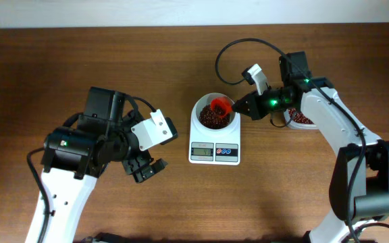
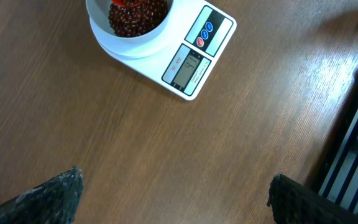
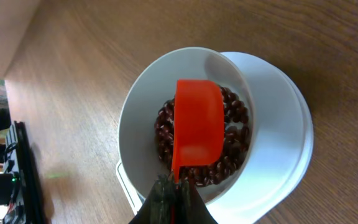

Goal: Scoop and weigh 50g on scale

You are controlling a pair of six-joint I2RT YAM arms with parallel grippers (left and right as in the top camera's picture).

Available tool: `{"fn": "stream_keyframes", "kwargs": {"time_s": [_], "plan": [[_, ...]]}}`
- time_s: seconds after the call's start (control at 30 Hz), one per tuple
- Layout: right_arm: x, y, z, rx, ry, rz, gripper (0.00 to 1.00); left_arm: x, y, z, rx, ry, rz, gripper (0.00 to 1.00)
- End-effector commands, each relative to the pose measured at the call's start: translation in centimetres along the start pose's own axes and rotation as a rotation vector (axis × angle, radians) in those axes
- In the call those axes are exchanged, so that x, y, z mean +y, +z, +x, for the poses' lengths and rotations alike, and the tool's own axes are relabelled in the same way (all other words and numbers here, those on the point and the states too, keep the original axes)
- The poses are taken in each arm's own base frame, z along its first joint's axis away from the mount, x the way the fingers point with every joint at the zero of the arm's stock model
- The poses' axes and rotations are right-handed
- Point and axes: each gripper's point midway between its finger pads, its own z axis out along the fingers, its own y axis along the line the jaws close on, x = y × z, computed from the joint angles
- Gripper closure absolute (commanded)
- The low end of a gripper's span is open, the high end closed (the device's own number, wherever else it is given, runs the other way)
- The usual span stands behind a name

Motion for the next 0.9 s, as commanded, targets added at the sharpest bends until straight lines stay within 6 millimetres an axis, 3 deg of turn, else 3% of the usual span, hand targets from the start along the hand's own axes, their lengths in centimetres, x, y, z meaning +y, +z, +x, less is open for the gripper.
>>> {"fn": "stream_keyframes", "kwargs": {"time_s": [0.0, 0.07, 0.17, 0.2, 0.27, 0.3, 0.63, 0.77, 0.87], "plan": [[-0.1, 0.5, 0.3, 0.014, 0.014, 0.007, 0.96, 0.0, -0.1, -0.3, -0.016, 0.014, 0.007, 0.01], [0.1, 0.5, 0.2, 0.012, 0.015, -0.003, 0.96, 0.0, -0.1, -0.3, -0.016, 0.014, 0.007, 0.01], [4.1, -0.4, -1.3, -0.078, -0.045, -0.241, 0.96, 0.0, -0.1, -0.3, -0.016, 0.014, 0.007, 0.01], [4.3, -0.5, -1.3, -0.09, -0.098, -0.253, 0.96, 0.0, -0.1, -0.3, -0.016, 0.014, 0.007, 0.01], [0.0, 0.4, 0.5, 0.024, -0.027, 0.011, 0.96, 0.0, -0.1, -0.3, -0.016, 0.014, 0.007, 0.01], [-0.5, 0.5, 0.7, 0.04, -0.006, 0.051, 0.96, 0.0, -0.1, -0.3, -0.016, 0.014, 0.007, 0.01], [0.1, 0.7, 0.5, 0.031, -0.009, 0.022, 0.96, 0.0, -0.1, -0.3, -0.016, 0.014, 0.007, 0.01], [3.5, 0.3, -0.6, -0.036, -0.037, -0.173, 0.96, 0.0, -0.1, -0.3, -0.016, 0.014, 0.007, 0.01], [-1.3, 0.6, 1.1, 0.066, 0.019, 0.121, 0.96, 0.0, -0.1, -0.3, -0.016, 0.014, 0.007, 0.01]]}}
